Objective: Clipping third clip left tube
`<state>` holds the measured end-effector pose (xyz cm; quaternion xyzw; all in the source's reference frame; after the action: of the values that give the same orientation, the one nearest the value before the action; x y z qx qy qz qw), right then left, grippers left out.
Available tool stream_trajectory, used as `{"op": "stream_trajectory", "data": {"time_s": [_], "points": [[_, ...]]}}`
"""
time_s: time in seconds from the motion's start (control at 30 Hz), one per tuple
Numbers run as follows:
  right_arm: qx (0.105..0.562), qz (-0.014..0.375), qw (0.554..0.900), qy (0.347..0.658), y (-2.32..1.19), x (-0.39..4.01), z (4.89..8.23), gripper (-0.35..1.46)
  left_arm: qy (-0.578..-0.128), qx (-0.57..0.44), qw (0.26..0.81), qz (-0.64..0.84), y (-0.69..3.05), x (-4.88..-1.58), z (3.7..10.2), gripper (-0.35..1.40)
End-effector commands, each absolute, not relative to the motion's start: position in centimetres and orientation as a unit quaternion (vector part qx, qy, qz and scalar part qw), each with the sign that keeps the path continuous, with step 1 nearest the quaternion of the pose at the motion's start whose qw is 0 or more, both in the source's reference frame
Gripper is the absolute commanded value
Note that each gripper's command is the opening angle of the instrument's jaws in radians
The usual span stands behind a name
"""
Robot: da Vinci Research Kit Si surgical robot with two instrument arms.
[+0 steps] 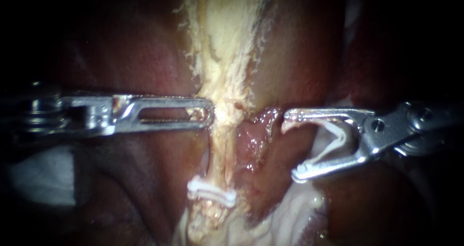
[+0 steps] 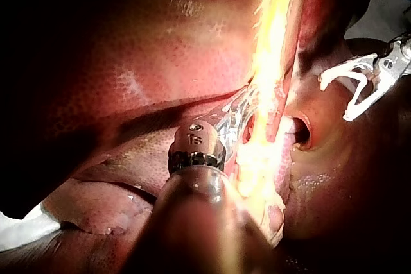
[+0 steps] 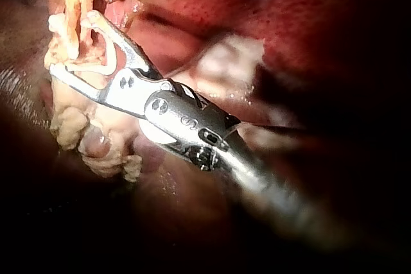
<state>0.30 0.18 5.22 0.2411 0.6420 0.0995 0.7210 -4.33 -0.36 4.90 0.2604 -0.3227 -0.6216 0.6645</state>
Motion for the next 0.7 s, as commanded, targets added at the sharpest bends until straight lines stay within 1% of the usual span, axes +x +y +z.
{"op": "stream_trajectory", "data": {"time_s": [0.03,0.2,0.4,0.53,0.7], "points": [[0.241,0.099,0.721,0.642,0.18,0.30,5.22,0.60,-0.323,0.261,0.664,-0.621,-0.36,-4.33,4.89,-0.35],[0.240,0.095,0.720,0.644,0.15,0.32,5.23,0.60,-0.319,0.264,0.664,-0.623,-0.36,-4.26,4.78,-0.35],[0.274,0.116,0.711,0.637,0.02,0.43,5.28,0.60,-0.315,0.263,0.661,-0.628,-0.31,-4.03,4.49,-0.35],[0.301,0.127,0.710,0.624,-0.10,0.63,5.35,0.60,-0.313,0.261,0.658,-0.633,-0.33,-3.90,4.40,-0.35],[0.321,0.138,0.705,0.617,-0.24,0.95,5.51,0.60,-0.313,0.260,0.658,-0.634,-0.37,-3.85,4.33,-0.35]]}}
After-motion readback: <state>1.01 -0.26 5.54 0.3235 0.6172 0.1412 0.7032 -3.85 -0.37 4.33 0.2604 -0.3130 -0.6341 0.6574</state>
